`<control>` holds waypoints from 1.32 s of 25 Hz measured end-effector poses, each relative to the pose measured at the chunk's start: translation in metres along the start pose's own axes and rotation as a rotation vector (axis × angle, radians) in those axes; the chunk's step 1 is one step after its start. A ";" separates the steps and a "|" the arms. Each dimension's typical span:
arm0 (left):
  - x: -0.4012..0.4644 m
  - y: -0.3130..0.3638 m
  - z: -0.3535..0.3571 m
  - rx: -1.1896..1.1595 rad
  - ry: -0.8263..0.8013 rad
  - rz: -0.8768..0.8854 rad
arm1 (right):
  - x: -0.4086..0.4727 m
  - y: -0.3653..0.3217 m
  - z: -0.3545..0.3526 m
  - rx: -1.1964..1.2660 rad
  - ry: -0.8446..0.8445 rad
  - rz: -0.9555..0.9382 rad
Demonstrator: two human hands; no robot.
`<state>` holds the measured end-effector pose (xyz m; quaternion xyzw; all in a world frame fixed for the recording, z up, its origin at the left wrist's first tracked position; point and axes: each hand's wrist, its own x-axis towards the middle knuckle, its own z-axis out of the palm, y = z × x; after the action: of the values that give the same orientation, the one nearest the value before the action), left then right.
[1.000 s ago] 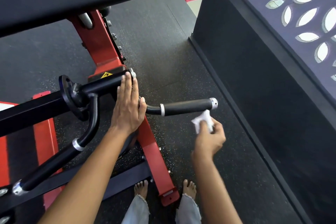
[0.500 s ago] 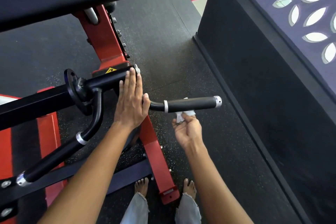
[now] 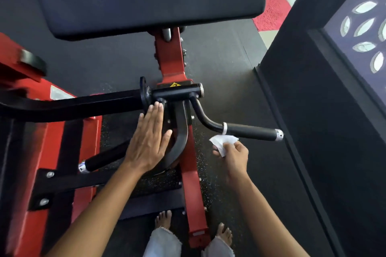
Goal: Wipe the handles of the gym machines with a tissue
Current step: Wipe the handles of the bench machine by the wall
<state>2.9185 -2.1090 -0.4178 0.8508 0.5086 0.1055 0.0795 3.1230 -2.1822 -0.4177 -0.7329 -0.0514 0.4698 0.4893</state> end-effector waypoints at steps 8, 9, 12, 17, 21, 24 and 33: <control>-0.100 -0.114 -0.032 0.095 -0.032 -0.192 | -0.079 0.008 0.097 -0.437 -0.077 -0.609; -0.111 -0.124 -0.031 0.095 -0.053 -0.197 | -0.089 0.012 0.114 -0.477 -0.098 -0.699; -0.139 -0.144 -0.021 0.125 -0.110 -0.150 | -0.112 0.033 0.159 -0.705 -0.151 -0.982; -0.152 -0.164 -0.011 0.122 -0.106 -0.123 | -0.119 0.075 0.189 -1.083 -0.260 -1.322; -0.149 -0.168 -0.007 0.136 -0.104 -0.145 | -0.111 0.096 0.190 -1.227 -0.384 -1.535; -0.151 -0.166 -0.009 0.118 -0.110 -0.137 | -0.107 0.099 0.194 -1.304 -0.467 -1.584; -0.031 -0.227 -0.032 0.225 -0.009 -0.097 | -0.108 0.099 0.203 -1.325 -0.582 -1.705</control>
<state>2.7028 -2.0290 -0.4449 0.8291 0.5576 0.0399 -0.0090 2.8752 -2.1549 -0.4407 -0.4360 -0.8899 0.0141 0.1336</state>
